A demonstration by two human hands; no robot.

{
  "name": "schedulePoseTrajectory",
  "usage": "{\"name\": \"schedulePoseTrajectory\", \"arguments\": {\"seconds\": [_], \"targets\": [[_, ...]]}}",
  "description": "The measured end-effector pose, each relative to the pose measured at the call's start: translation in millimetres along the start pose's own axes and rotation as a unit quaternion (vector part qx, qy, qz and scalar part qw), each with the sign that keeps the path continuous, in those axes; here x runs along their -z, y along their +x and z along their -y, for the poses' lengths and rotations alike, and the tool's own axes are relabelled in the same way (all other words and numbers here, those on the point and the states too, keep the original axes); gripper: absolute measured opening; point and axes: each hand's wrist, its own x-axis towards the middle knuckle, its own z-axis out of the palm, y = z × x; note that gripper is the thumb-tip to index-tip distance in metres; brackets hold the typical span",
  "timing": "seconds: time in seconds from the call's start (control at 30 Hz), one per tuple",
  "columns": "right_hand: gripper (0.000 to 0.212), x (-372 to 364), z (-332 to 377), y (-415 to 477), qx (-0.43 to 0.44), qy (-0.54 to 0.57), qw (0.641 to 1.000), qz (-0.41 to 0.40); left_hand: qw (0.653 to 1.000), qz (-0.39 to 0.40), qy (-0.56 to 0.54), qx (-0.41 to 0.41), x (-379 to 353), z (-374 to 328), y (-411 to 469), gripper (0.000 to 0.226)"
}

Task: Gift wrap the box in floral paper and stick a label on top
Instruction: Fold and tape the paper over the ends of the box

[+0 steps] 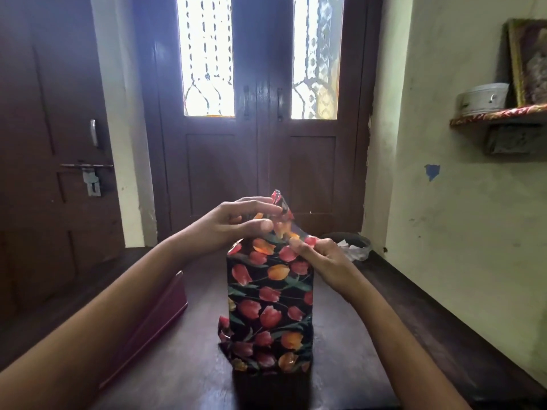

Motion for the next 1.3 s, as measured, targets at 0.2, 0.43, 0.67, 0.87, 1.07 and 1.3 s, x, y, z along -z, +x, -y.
{"name": "schedulePoseTrajectory", "arguments": {"seconds": [0.2,0.43,0.67,0.87,1.07,1.3], "targets": [[0.019,7.5,7.7,1.3,-0.033,0.068,0.997,0.035,0.991,-0.101,0.087,-0.011,-8.5,-13.6,2.9,0.026],[0.015,4.7,9.2,0.2,-0.065,0.090,0.993,0.038,0.984,-0.118,0.117,-0.067,-11.2,-17.3,-9.8,0.020],[0.025,3.2,4.9,1.4,-0.064,0.117,0.991,0.030,0.927,0.031,0.354,-0.117,4.5,-19.4,2.1,0.035],[0.030,1.2,8.9,2.4,-0.034,0.096,0.995,-0.003,0.858,0.021,0.478,-0.187,6.3,-25.9,10.5,0.029],[0.020,1.8,8.3,1.2,0.009,0.021,1.000,0.019,0.871,-0.019,0.453,-0.187,3.7,-23.0,-1.6,0.035],[0.030,3.2,5.2,-2.0,0.058,-0.124,0.988,0.065,0.888,-0.036,0.405,-0.213,-3.5,-11.2,-11.7,0.027]]}}
